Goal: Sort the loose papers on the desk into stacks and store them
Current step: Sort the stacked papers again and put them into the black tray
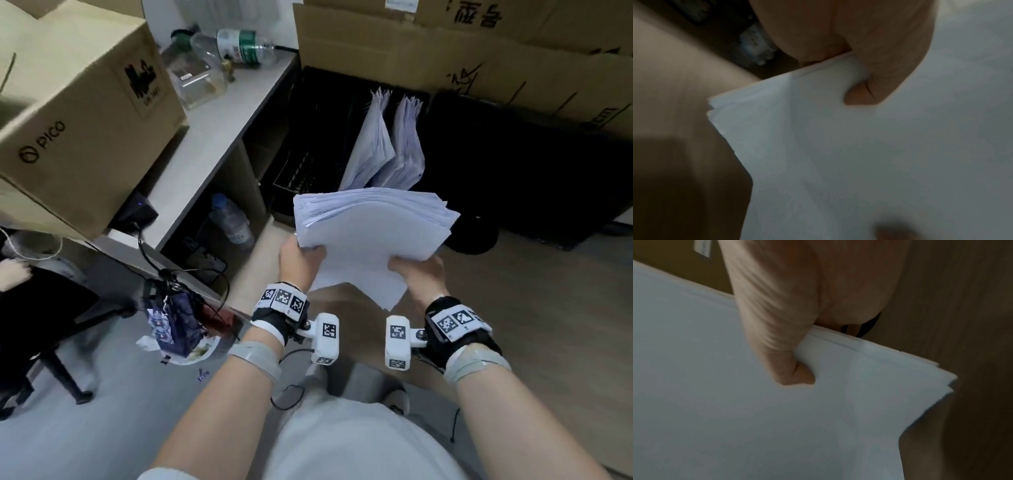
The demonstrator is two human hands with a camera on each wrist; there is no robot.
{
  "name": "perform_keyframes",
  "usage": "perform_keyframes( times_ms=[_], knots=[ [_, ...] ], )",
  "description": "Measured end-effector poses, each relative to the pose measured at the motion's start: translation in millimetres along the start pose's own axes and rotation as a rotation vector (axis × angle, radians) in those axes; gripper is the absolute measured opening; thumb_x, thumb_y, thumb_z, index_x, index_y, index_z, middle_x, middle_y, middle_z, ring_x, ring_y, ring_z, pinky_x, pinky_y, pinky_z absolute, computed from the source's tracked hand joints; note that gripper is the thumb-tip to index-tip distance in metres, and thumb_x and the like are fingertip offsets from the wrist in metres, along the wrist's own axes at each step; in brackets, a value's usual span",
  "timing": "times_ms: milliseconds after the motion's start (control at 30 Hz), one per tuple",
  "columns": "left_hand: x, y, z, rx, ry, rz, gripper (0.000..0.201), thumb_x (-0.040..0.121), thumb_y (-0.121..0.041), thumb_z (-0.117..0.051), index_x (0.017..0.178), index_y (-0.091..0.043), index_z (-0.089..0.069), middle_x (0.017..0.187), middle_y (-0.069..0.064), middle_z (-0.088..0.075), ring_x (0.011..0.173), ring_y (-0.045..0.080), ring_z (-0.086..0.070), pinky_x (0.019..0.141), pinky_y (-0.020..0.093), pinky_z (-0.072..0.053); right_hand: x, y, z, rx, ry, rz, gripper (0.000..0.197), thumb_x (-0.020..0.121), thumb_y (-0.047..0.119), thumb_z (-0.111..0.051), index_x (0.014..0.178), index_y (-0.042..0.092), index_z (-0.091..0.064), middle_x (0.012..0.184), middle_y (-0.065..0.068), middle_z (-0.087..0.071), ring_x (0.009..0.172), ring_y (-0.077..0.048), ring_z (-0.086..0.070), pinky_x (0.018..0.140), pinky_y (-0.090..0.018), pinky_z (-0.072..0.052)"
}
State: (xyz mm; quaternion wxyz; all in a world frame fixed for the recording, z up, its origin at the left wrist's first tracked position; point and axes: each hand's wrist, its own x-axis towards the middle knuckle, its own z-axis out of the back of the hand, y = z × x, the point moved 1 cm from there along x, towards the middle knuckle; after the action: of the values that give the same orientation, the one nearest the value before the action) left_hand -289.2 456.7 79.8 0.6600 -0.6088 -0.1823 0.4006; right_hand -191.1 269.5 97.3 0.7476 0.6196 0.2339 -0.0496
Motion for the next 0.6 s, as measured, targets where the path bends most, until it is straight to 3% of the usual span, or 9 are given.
perform_keyframes(
  times_ms=[33,100,133,200,300,367,433,533,600],
  knots=[
    [1,10,1,0.028,0.034,0.06,0.021,0.077,0.011,-0.062,0.087,-0.008,-0.062,0.077,0.003,-0.061,0.065,0.01,-0.054,0.054,0.014,-0.043,2,-10,-4,-0.028,0.002,-0.042,0.02,0.076,-0.014,-0.068,0.08,0.006,-0.07,0.084,-0.008,-0.071,0.069,-0.013,-0.066,0.062,-0.024,-0.052],
    [3,38,2,0.068,0.083,0.135,0.028,0.076,0.015,-0.063,0.101,0.002,-0.062,0.087,0.009,-0.065,0.078,0.022,-0.064,0.057,0.013,-0.047,1,-24,-13,-0.052,0.025,-0.131,0.021,0.077,-0.013,-0.067,0.08,0.007,-0.067,0.097,-0.016,-0.071,0.071,-0.016,-0.064,0.06,-0.025,-0.051],
    [4,49,1,0.09,0.105,0.144,0.03,0.075,0.015,-0.063,0.104,0.005,-0.062,0.09,0.01,-0.066,0.085,0.028,-0.066,0.058,0.013,-0.048,2,-29,-16,-0.043,0.011,-0.166,0.023,0.079,-0.012,-0.067,0.079,0.011,-0.063,0.099,-0.017,-0.07,0.07,-0.013,-0.062,0.059,-0.026,-0.049],
    [8,57,1,0.127,0.126,0.156,0.024,0.079,0.014,-0.059,0.102,0.008,-0.065,0.084,0.008,-0.065,0.083,0.025,-0.063,0.053,0.011,-0.046,6,-36,-20,-0.034,-0.076,-0.202,0.022,0.082,-0.006,-0.068,0.077,0.012,-0.055,0.091,-0.014,-0.067,0.067,-0.014,-0.058,0.062,-0.029,-0.046],
    [19,46,5,0.098,0.119,0.125,0.024,0.077,0.011,-0.058,0.098,0.005,-0.068,0.083,0.01,-0.064,0.079,0.019,-0.057,0.055,0.019,-0.046,10,-36,-26,-0.018,-0.115,-0.165,0.017,0.079,-0.001,-0.071,0.095,0.005,-0.066,0.095,-0.014,-0.072,0.076,-0.024,-0.067,0.062,-0.028,-0.05],
    [25,33,9,0.06,0.102,0.079,0.032,0.067,0.001,-0.061,0.097,0.0,-0.069,0.085,0.009,-0.066,0.079,0.019,-0.059,0.063,0.027,-0.051,11,-25,-28,-0.008,-0.106,-0.1,0.021,0.081,-0.005,-0.067,0.09,0.013,-0.068,0.088,-0.008,-0.071,0.072,-0.018,-0.067,0.055,-0.023,-0.051],
    [31,27,14,0.063,0.087,0.063,0.039,0.065,0.003,-0.062,0.103,0.001,-0.069,0.092,0.009,-0.066,0.084,0.019,-0.06,0.073,0.031,-0.053,13,-16,-25,0.004,-0.072,-0.034,0.025,0.082,-0.008,-0.064,0.089,0.015,-0.067,0.081,-0.001,-0.069,0.067,-0.011,-0.064,0.05,-0.017,-0.05],
    [31,35,18,0.085,0.18,0.075,0.041,0.077,0.023,-0.06,0.114,0.005,-0.063,0.1,0.006,-0.064,0.088,0.018,-0.059,0.067,0.01,-0.05,19,-21,-27,-0.144,0.03,0.028,0.025,0.08,-0.009,-0.065,0.091,0.013,-0.065,0.08,0.004,-0.066,0.068,-0.005,-0.062,0.054,-0.011,-0.047],
    [26,45,15,0.113,0.247,0.147,0.033,0.081,0.017,-0.063,0.108,-0.003,-0.062,0.093,0.002,-0.064,0.082,0.018,-0.059,0.061,0.007,-0.047,24,-36,-28,-0.266,0.079,-0.026,0.021,0.075,0.0,-0.07,0.094,0.007,-0.067,0.082,-0.003,-0.07,0.064,-0.004,-0.062,0.058,-0.015,-0.047]
  ],
)
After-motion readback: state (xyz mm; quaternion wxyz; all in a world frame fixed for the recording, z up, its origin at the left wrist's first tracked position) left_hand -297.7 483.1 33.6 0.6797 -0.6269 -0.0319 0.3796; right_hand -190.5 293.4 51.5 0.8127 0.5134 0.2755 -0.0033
